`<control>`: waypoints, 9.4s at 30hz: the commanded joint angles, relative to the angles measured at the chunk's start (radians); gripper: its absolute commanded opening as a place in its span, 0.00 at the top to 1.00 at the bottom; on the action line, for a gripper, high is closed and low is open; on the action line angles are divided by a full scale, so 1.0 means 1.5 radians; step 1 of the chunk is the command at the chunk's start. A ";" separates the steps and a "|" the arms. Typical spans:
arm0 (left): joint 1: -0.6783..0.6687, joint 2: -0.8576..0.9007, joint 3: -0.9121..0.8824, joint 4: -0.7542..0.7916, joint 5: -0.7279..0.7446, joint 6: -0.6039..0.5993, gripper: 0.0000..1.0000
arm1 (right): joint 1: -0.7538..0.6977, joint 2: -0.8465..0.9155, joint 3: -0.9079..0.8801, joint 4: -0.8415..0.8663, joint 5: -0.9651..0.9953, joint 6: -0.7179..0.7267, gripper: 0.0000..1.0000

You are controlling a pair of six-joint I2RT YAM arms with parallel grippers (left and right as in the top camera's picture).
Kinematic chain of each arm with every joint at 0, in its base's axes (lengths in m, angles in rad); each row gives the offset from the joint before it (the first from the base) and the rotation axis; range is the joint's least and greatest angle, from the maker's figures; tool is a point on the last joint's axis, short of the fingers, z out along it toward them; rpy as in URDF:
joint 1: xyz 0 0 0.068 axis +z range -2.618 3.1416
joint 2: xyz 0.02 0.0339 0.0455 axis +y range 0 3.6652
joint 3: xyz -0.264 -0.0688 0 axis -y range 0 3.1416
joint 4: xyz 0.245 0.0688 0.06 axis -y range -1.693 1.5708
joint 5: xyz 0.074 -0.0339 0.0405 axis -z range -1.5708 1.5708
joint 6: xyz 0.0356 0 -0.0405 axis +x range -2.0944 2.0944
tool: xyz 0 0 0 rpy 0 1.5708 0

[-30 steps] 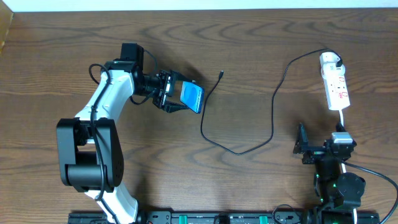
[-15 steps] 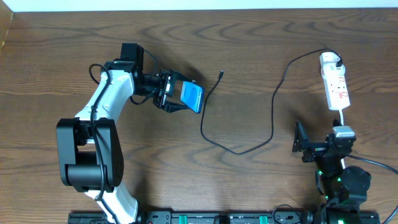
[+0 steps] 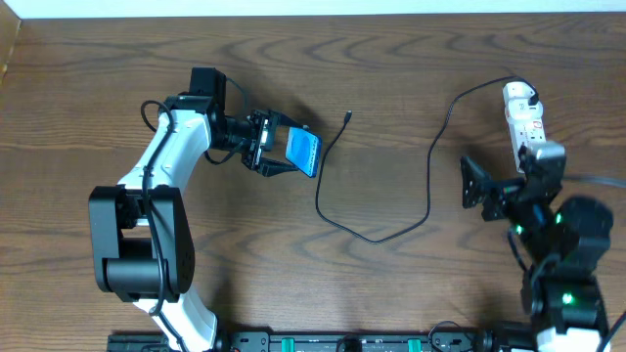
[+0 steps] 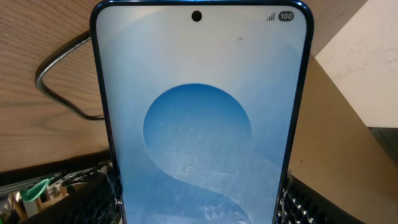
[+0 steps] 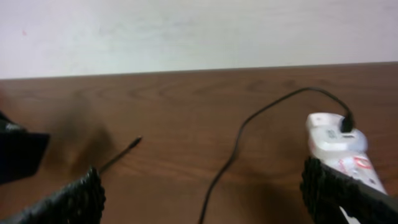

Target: Plug charger to phone and switch on socket

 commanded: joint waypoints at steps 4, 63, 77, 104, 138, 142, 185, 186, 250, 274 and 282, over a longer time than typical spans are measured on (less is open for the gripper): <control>0.000 -0.015 0.004 -0.001 0.032 -0.004 0.37 | 0.004 0.144 0.186 -0.135 -0.062 -0.046 0.01; -0.001 -0.015 0.004 0.062 -0.070 -0.069 0.37 | 0.101 0.459 0.417 -0.244 -0.103 0.223 0.09; -0.001 -0.015 0.004 0.072 -0.042 -0.111 0.37 | 0.120 0.460 0.417 -0.224 -0.095 0.241 0.09; -0.114 -0.015 0.004 0.229 -0.237 -0.211 0.39 | 0.299 0.617 0.417 -0.079 -0.104 0.248 0.18; -0.114 -0.015 0.004 0.229 -0.181 -0.236 0.39 | 0.406 0.727 0.417 0.012 0.027 0.256 0.85; -0.114 -0.015 0.004 0.229 -0.181 -0.236 0.39 | 0.406 0.727 0.417 0.018 0.024 0.268 0.87; -0.111 -0.015 0.004 0.671 -0.105 -0.208 0.28 | 0.255 0.727 0.417 0.279 -0.164 1.035 0.98; -0.111 -0.015 0.004 0.672 -0.129 -0.212 0.34 | 0.255 0.727 0.417 0.295 -0.178 1.053 0.98; -0.085 -0.015 0.003 0.662 -0.130 -0.133 0.93 | 0.272 0.727 0.417 0.296 -0.213 0.901 0.34; 0.122 -0.015 0.002 0.599 0.186 0.057 0.92 | 0.263 0.734 0.530 -0.207 -0.034 0.282 0.39; 0.127 -0.015 0.002 0.599 0.186 0.057 0.93 | 0.298 0.898 0.872 -0.445 0.041 0.229 0.45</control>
